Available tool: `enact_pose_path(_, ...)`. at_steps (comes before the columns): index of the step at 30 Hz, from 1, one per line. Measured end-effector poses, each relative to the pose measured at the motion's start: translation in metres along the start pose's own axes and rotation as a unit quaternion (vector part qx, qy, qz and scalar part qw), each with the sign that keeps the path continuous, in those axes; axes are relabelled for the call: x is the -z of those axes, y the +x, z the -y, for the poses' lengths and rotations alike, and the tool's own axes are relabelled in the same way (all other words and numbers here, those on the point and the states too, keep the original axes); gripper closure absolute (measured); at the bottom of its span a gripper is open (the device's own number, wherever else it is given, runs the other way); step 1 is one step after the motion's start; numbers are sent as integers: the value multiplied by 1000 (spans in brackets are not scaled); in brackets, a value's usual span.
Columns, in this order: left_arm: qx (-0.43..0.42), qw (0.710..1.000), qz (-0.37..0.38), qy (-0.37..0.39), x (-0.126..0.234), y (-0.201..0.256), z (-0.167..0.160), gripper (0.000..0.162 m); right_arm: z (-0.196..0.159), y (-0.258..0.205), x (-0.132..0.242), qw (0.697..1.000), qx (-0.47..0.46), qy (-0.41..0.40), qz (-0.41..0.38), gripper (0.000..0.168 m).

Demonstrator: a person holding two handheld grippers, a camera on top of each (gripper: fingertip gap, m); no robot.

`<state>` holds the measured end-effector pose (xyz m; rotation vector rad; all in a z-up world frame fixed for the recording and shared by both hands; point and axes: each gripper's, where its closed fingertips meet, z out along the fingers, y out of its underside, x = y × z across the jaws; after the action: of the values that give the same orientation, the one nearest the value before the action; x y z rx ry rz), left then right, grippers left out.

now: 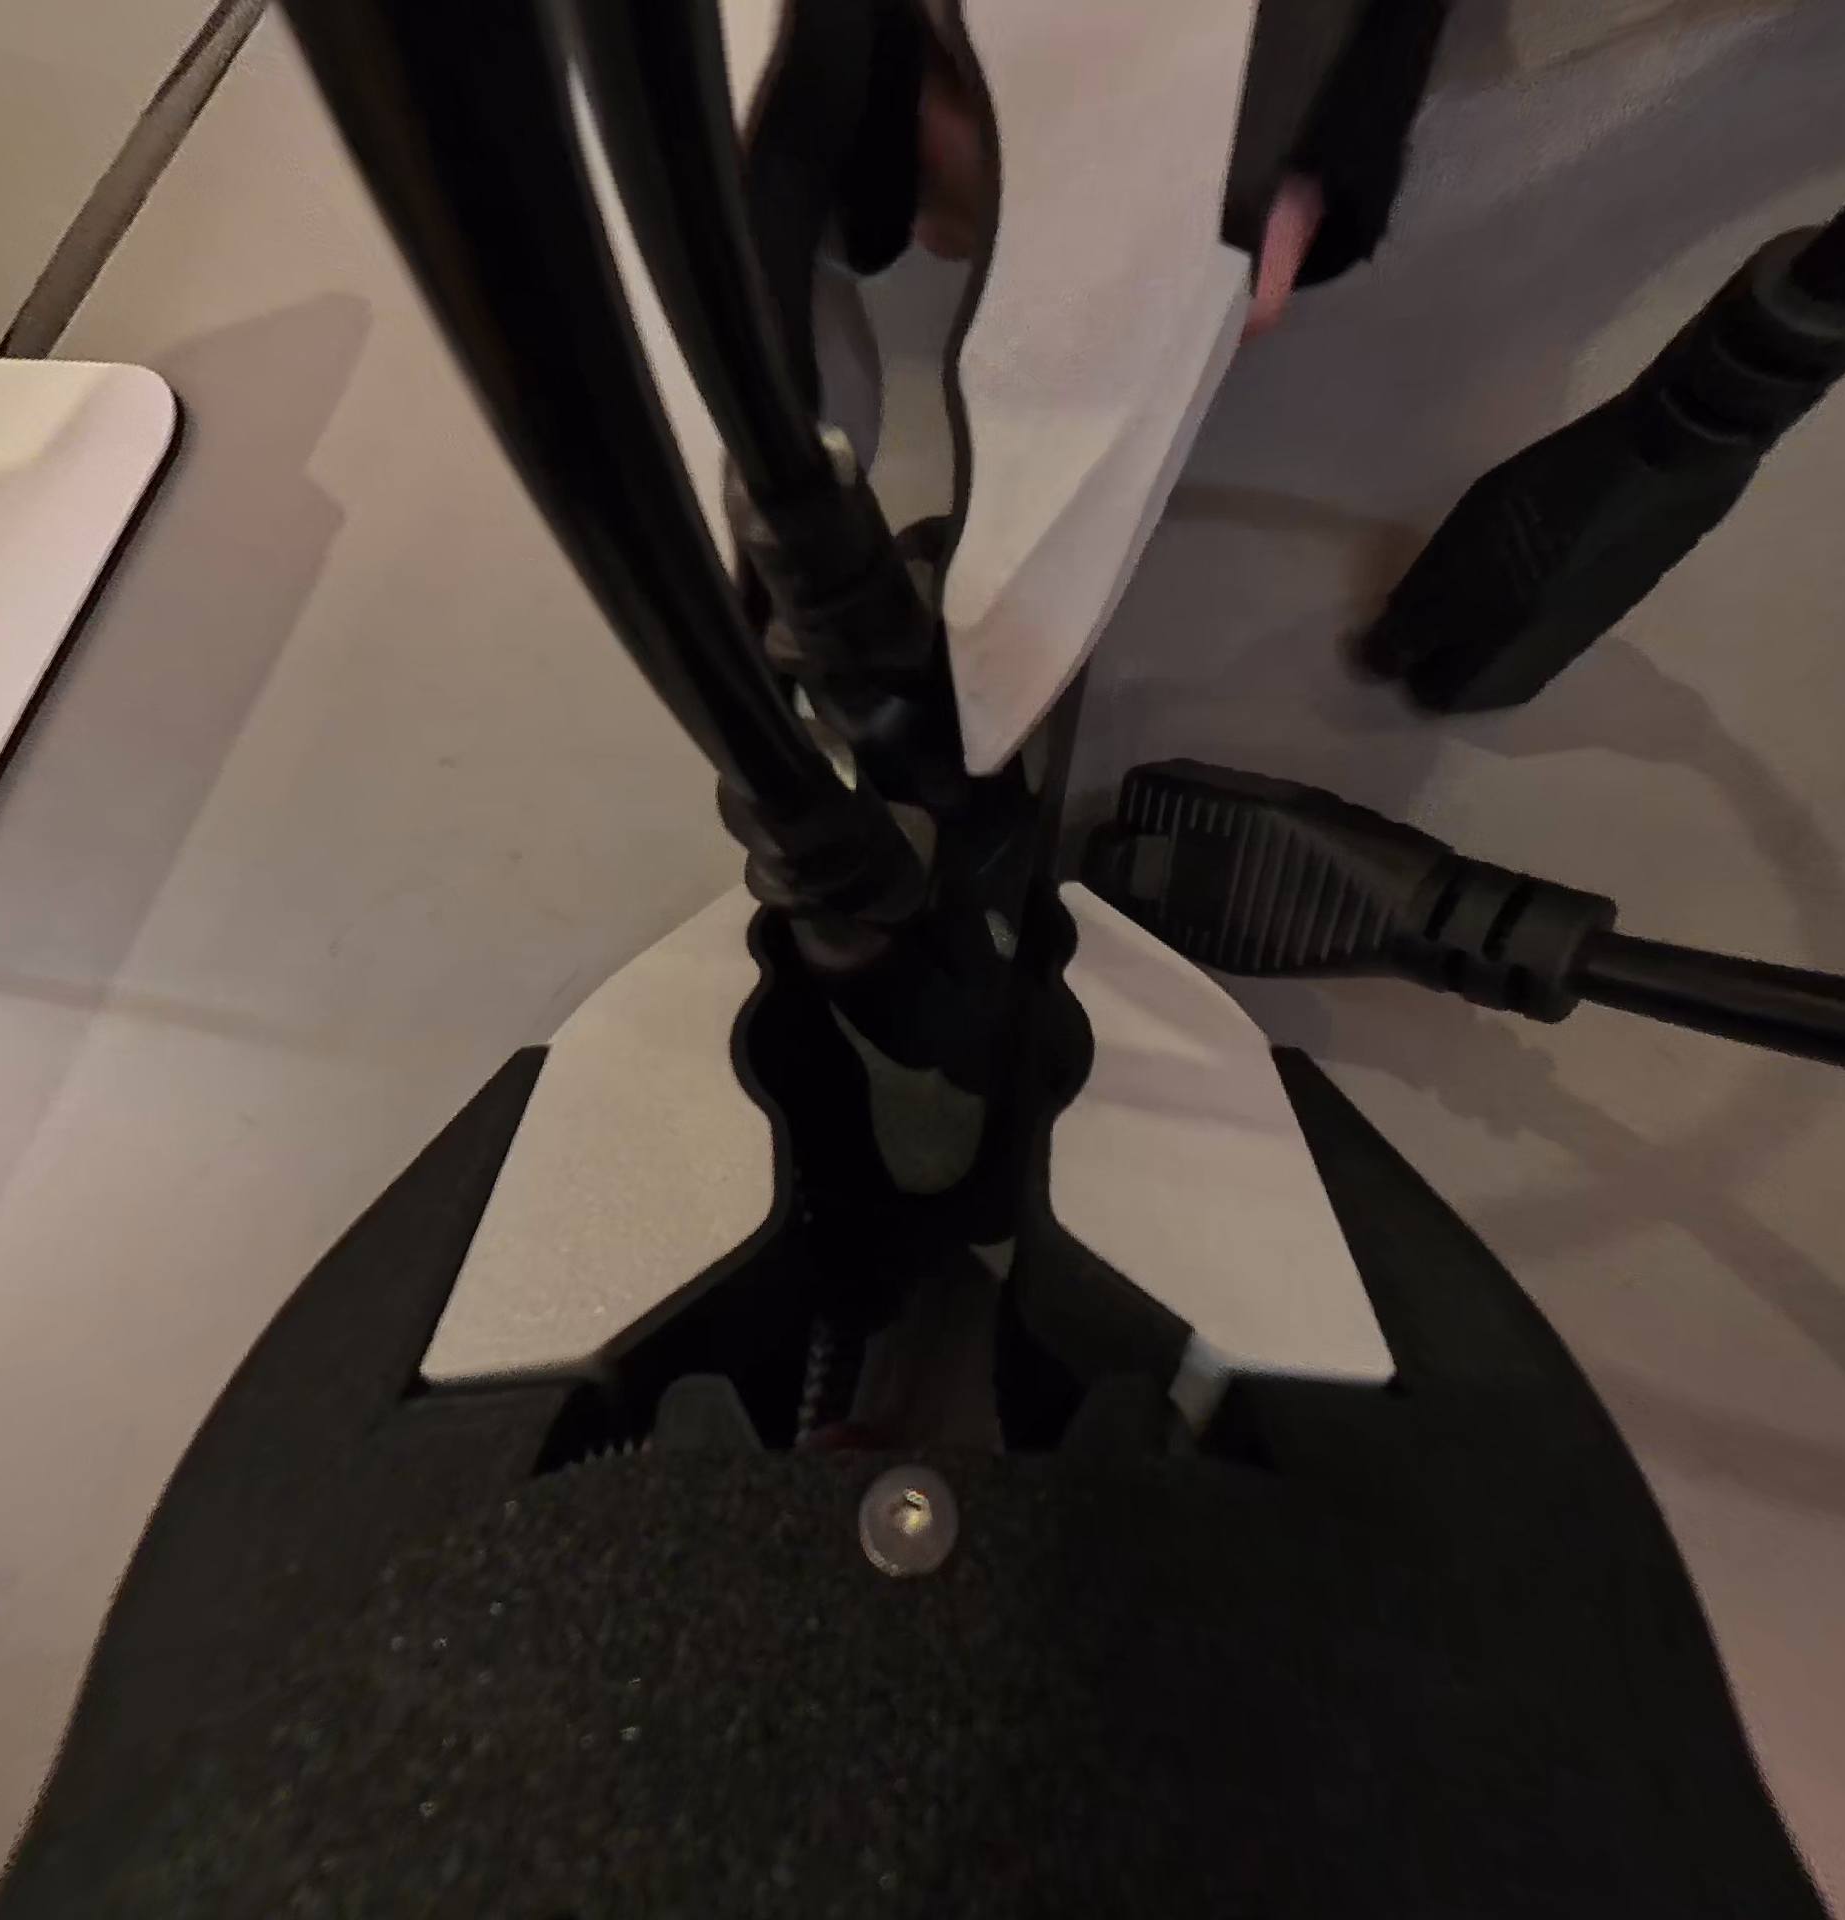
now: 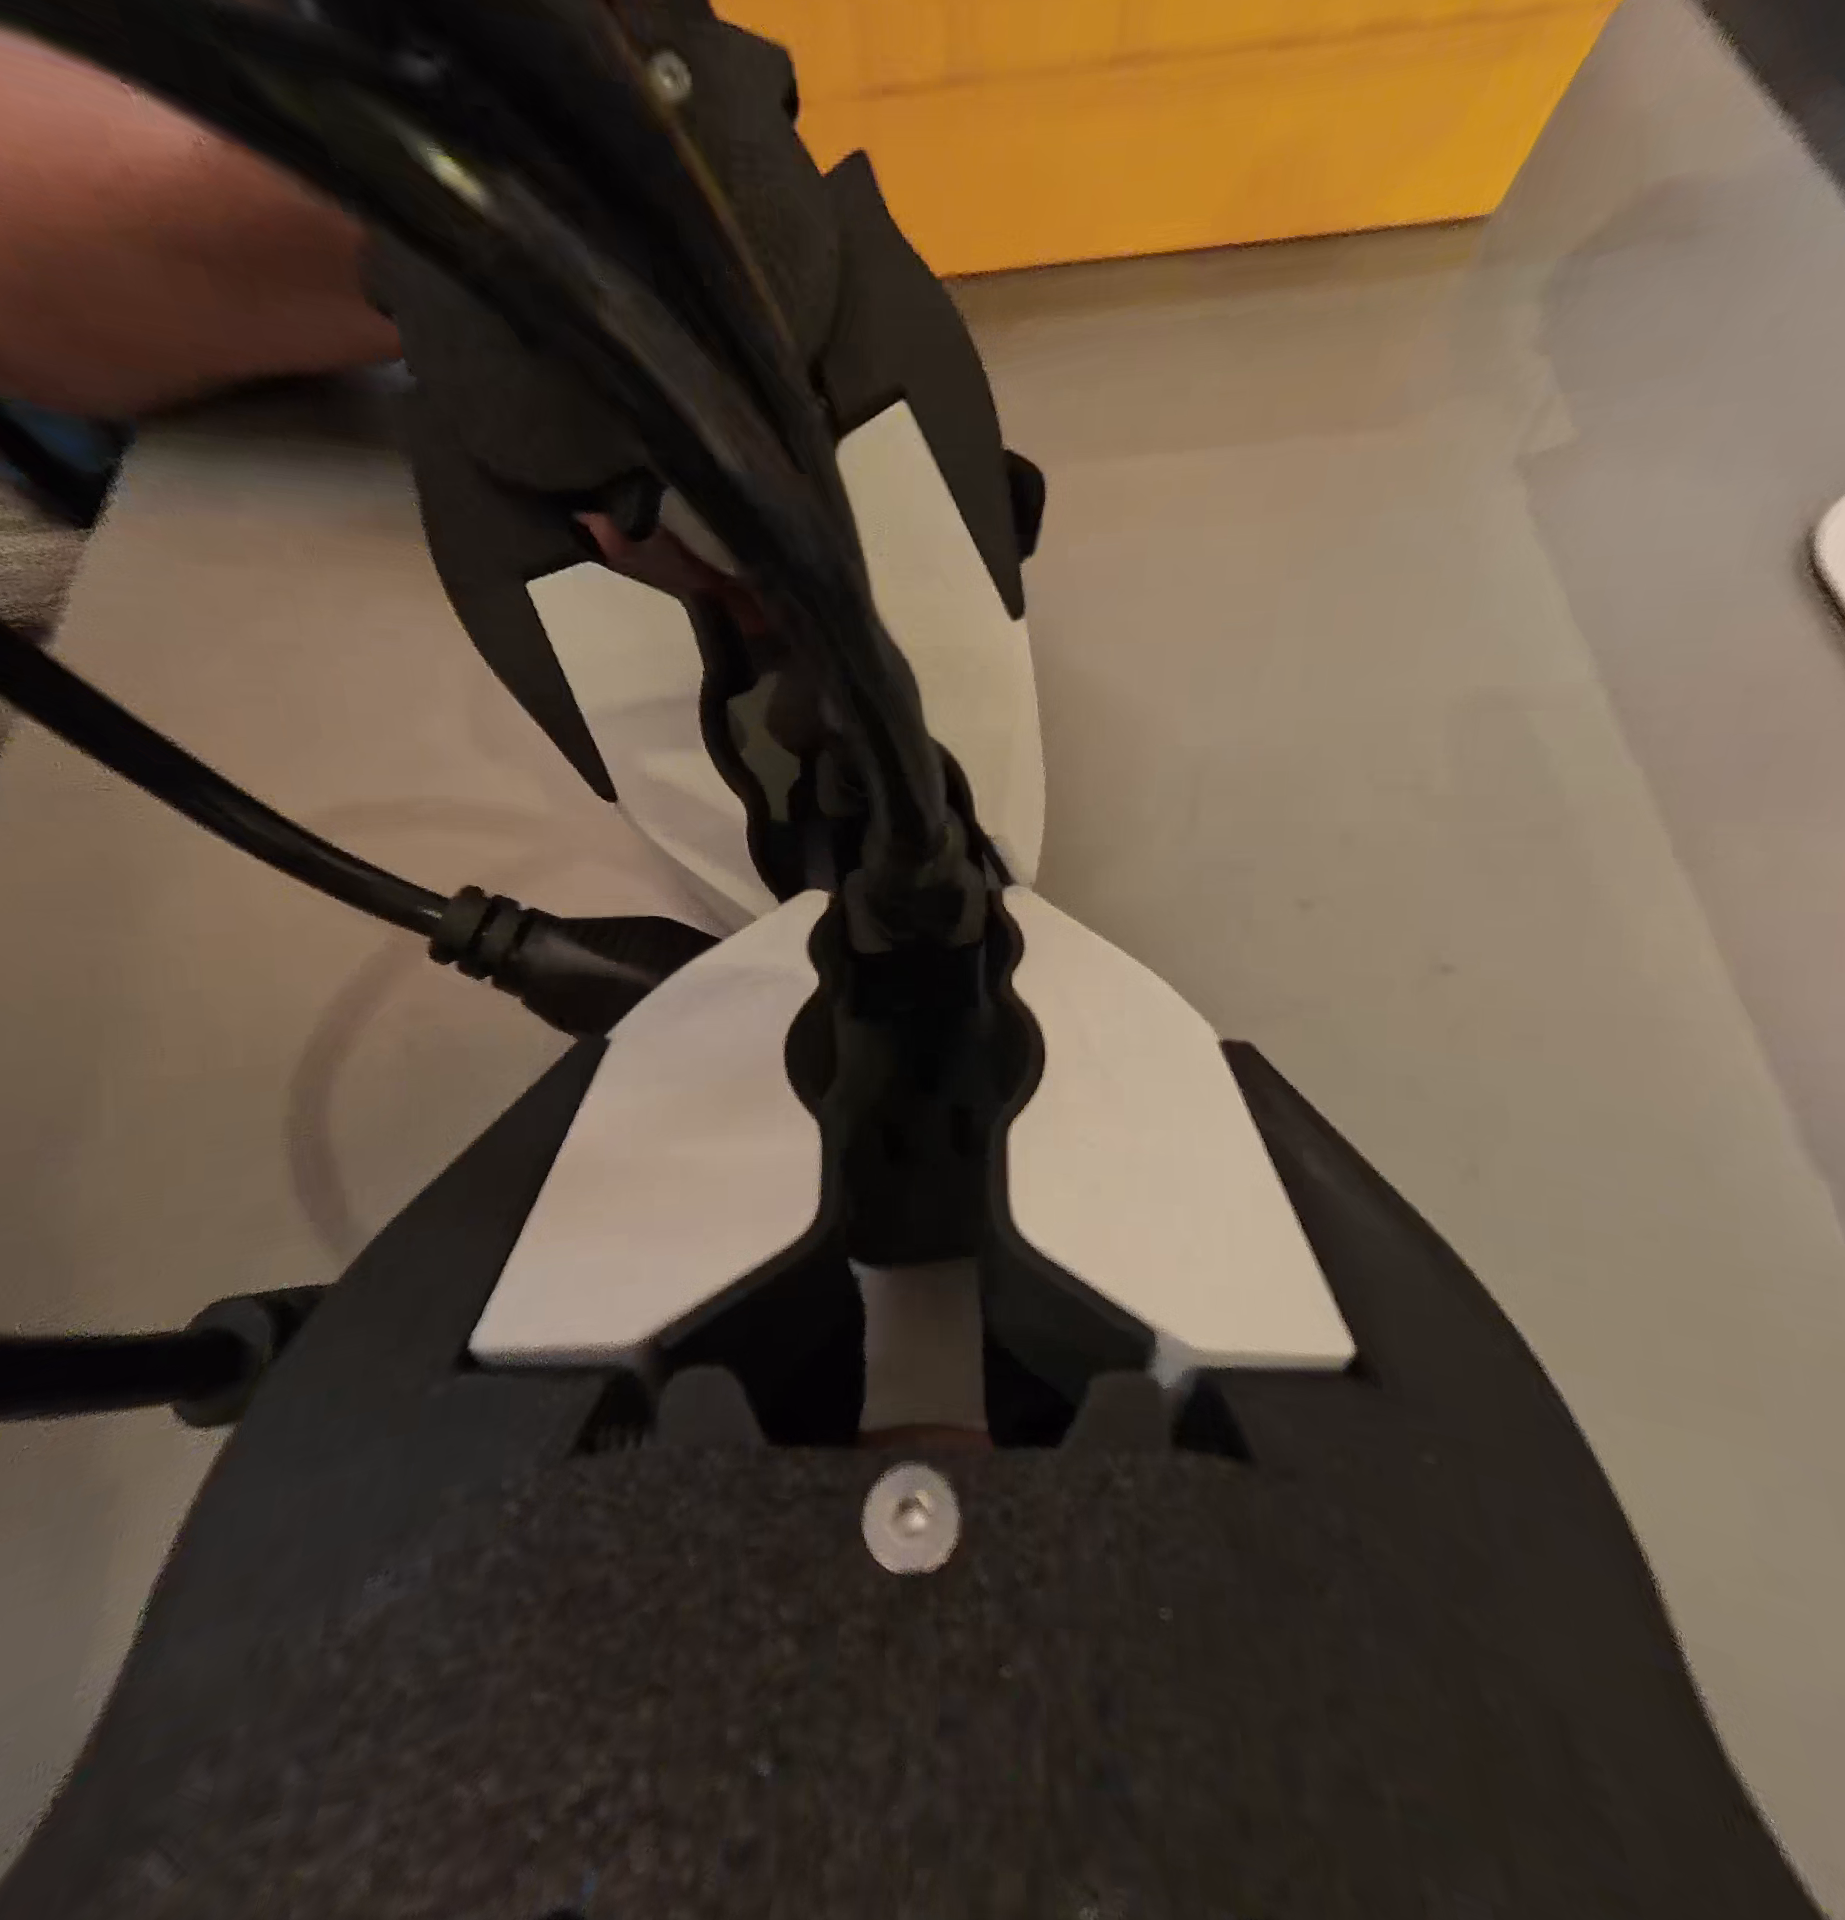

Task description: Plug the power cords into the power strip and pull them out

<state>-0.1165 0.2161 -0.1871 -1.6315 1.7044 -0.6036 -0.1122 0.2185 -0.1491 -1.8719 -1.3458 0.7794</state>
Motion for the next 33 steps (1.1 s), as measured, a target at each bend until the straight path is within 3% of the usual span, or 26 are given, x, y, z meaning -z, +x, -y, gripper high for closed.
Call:
enact_pose_path(2,-2,1000,-4,1,0,1,0,115,6,3,-5,999,-20,13,24,126)
enact_pose_path(6,1,1000,-1,0,1,0,0,116,-14,-2,-22,997,-36,-25,71,120)
enact_pose_path(8,0,1000,0,0,1,0,0,116,-16,-4,-20,994,-56,-18,95,129)
enact_pose_path(13,2,1000,3,0,1,-1,-1,116,-16,-4,-19,992,-55,-18,109,131)
enact_pose_path(20,13,1000,27,0,0,-8,0,114,-5,4,-18,998,-12,15,60,142)
enact_pose_path(33,36,998,14,48,7,-7,13,113,21,1,-5,984,-83,113,113,143)
